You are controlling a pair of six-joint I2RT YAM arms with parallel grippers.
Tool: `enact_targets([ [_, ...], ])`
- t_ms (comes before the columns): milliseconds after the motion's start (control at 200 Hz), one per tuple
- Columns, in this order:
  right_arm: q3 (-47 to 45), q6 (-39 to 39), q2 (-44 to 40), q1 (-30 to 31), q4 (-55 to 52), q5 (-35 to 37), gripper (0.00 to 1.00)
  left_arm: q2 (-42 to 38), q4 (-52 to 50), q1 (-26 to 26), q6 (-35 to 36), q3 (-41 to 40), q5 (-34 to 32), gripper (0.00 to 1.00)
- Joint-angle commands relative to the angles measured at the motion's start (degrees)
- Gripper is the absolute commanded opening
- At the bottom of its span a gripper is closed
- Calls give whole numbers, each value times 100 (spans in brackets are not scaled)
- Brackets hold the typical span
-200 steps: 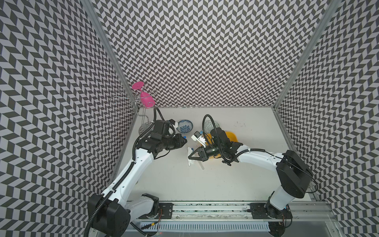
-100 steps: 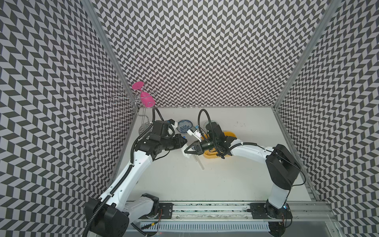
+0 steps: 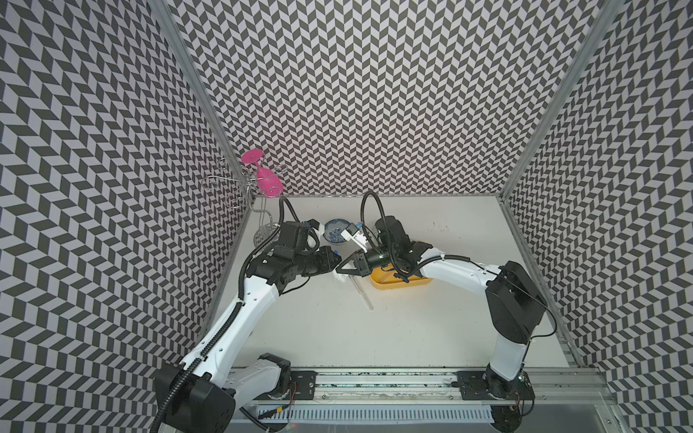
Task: Wipe the exteriors of test tubes
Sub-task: Wipe the dirt from the test tube.
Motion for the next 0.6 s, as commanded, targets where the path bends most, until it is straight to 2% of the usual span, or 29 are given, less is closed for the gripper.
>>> enact_targets([
  [0, -276, -70, -433, -71, 72, 140, 0, -3, -155, -31, 83, 87, -95, 15],
  [275, -912, 55, -743, -291, 391, 100, 0, -34, -184, -30, 110, 167, -16, 15],
  [441, -770, 131, -589, -309, 525, 7, 0, -84, 76, -43, -219, 111, 434, 15],
  [596, -546, 147, -438, -308, 562, -22, 0, -100, 133, -101, -286, 106, 458, 15],
])
